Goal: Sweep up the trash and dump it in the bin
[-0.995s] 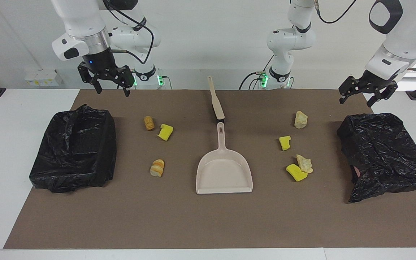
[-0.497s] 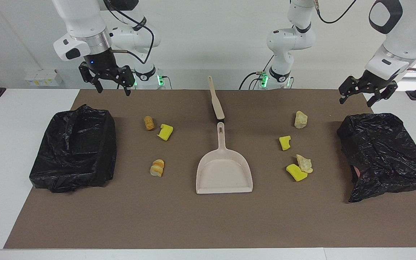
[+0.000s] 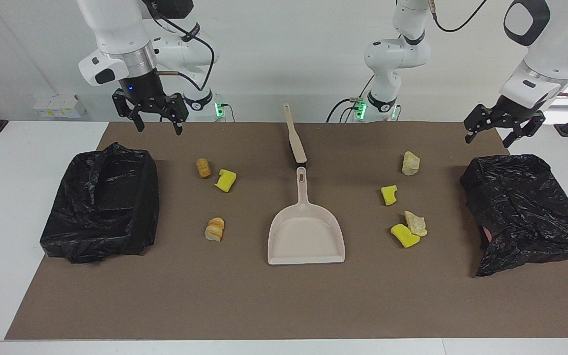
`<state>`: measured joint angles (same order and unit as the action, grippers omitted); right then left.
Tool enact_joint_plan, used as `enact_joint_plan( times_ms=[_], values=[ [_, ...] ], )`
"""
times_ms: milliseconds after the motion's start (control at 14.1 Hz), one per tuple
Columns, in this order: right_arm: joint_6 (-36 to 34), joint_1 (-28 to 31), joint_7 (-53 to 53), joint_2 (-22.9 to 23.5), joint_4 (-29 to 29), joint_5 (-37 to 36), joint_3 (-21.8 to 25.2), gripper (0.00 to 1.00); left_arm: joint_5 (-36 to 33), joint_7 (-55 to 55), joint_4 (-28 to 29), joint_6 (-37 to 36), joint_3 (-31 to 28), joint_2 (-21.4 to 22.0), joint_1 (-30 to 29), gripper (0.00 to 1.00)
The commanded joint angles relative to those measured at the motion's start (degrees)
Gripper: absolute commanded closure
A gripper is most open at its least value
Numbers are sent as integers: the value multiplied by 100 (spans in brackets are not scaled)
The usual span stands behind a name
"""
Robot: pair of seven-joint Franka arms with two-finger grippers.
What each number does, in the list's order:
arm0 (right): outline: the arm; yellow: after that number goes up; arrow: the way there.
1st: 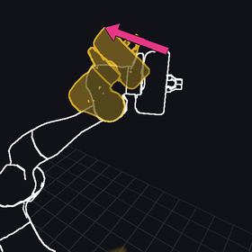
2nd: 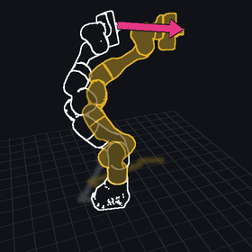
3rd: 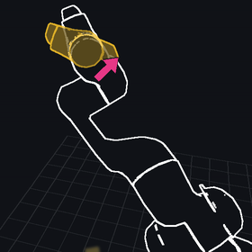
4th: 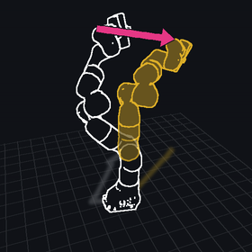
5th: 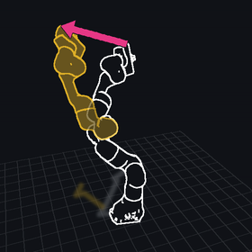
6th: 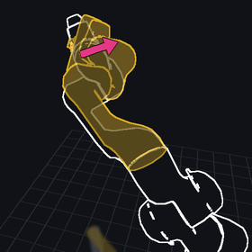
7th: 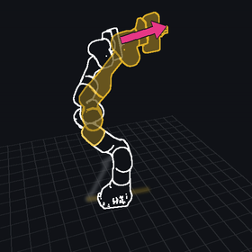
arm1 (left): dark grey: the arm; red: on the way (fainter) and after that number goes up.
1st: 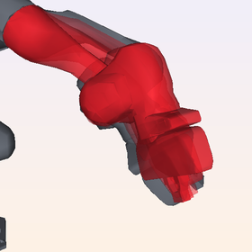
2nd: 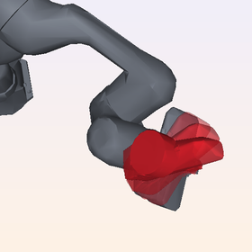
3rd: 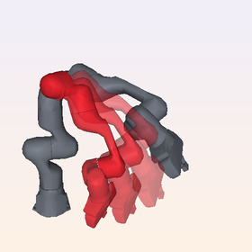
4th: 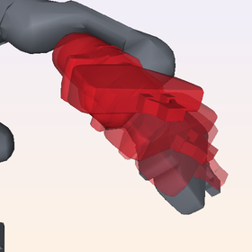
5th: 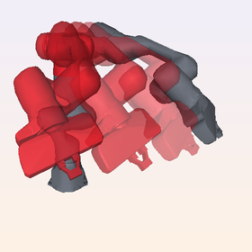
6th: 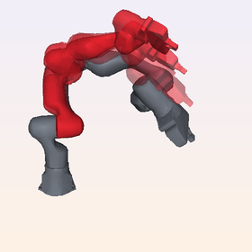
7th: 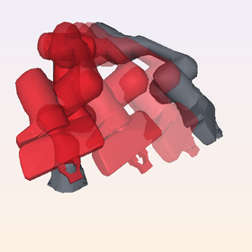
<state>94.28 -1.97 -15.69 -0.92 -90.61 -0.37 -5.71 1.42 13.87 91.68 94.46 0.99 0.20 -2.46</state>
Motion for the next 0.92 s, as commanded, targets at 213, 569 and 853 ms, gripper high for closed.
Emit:
enact_joint_plan(
  times_ms=[213, 569, 853],
  values=[
    [494, -496, -180, 82, -344, 72, -44, 0, -63, -25, 700, 283, 41, 199, 596, 0],
    [1065, -1233, -943, 758, -282, -60, -44, 0, -63, -297, 2080, 1407, 50, 507, 1194, 0],
    [1855, -1709, -1479, 1443, -247, -279, -44, 0, -63, -411, 3090, 2189, 50, 551, 1660, 0]
  ],
)
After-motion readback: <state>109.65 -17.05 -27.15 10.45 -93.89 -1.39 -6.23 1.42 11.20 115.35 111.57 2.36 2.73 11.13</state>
